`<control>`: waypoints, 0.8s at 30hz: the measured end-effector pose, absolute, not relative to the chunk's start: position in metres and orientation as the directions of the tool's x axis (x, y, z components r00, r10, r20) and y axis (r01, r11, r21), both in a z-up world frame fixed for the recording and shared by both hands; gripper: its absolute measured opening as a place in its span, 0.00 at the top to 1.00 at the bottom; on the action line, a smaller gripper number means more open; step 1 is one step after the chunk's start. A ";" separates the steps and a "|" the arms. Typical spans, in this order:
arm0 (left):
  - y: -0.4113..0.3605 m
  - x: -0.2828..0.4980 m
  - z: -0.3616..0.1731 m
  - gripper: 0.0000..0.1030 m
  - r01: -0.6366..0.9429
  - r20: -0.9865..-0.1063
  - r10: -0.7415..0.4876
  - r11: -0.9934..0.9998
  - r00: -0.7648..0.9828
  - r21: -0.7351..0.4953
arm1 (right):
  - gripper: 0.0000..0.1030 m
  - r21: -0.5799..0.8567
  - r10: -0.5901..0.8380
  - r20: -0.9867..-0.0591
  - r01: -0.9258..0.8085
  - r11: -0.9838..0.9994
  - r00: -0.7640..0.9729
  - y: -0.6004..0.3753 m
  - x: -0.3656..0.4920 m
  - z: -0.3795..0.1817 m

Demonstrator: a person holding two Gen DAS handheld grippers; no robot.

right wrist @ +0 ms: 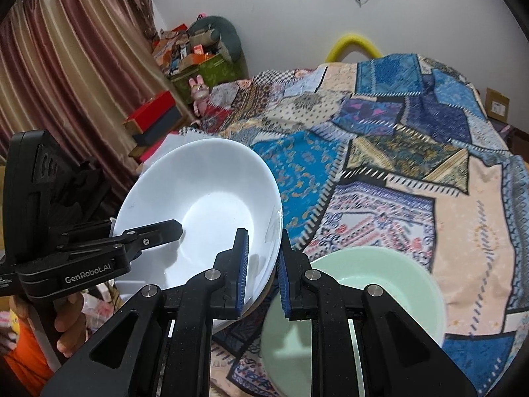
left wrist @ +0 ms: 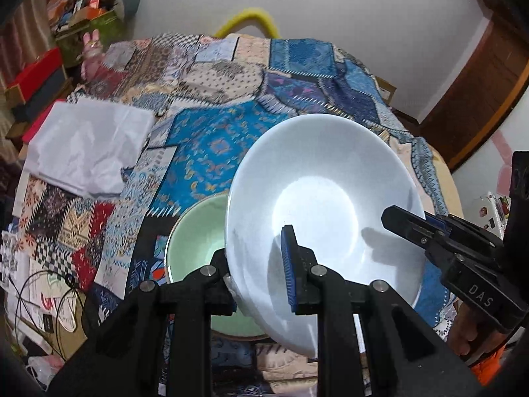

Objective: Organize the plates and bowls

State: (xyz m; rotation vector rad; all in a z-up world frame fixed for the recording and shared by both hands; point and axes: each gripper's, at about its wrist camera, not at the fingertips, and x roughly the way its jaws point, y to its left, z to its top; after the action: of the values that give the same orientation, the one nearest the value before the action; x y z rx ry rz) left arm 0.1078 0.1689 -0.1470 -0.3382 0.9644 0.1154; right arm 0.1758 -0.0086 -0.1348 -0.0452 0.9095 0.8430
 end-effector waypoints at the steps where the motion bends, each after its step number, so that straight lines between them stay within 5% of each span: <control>1: 0.172 0.107 -0.152 0.80 -0.251 -0.826 -0.054 0.940 0.561 -0.232 | 0.85 0.303 0.622 -0.716 -0.662 0.686 0.317 -0.005 0.175 -0.138; 24: 0.208 0.108 -0.215 0.80 -0.358 -0.885 -0.046 0.903 0.464 -0.235 | 0.85 0.352 0.591 -0.782 -0.644 0.680 0.197 0.031 0.177 -0.196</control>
State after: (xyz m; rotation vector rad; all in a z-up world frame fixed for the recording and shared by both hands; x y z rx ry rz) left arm 0.1080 0.2075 -0.2148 -0.4213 1.0796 0.1986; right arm 0.1768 0.0314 -0.1964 -0.0578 1.0660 0.8650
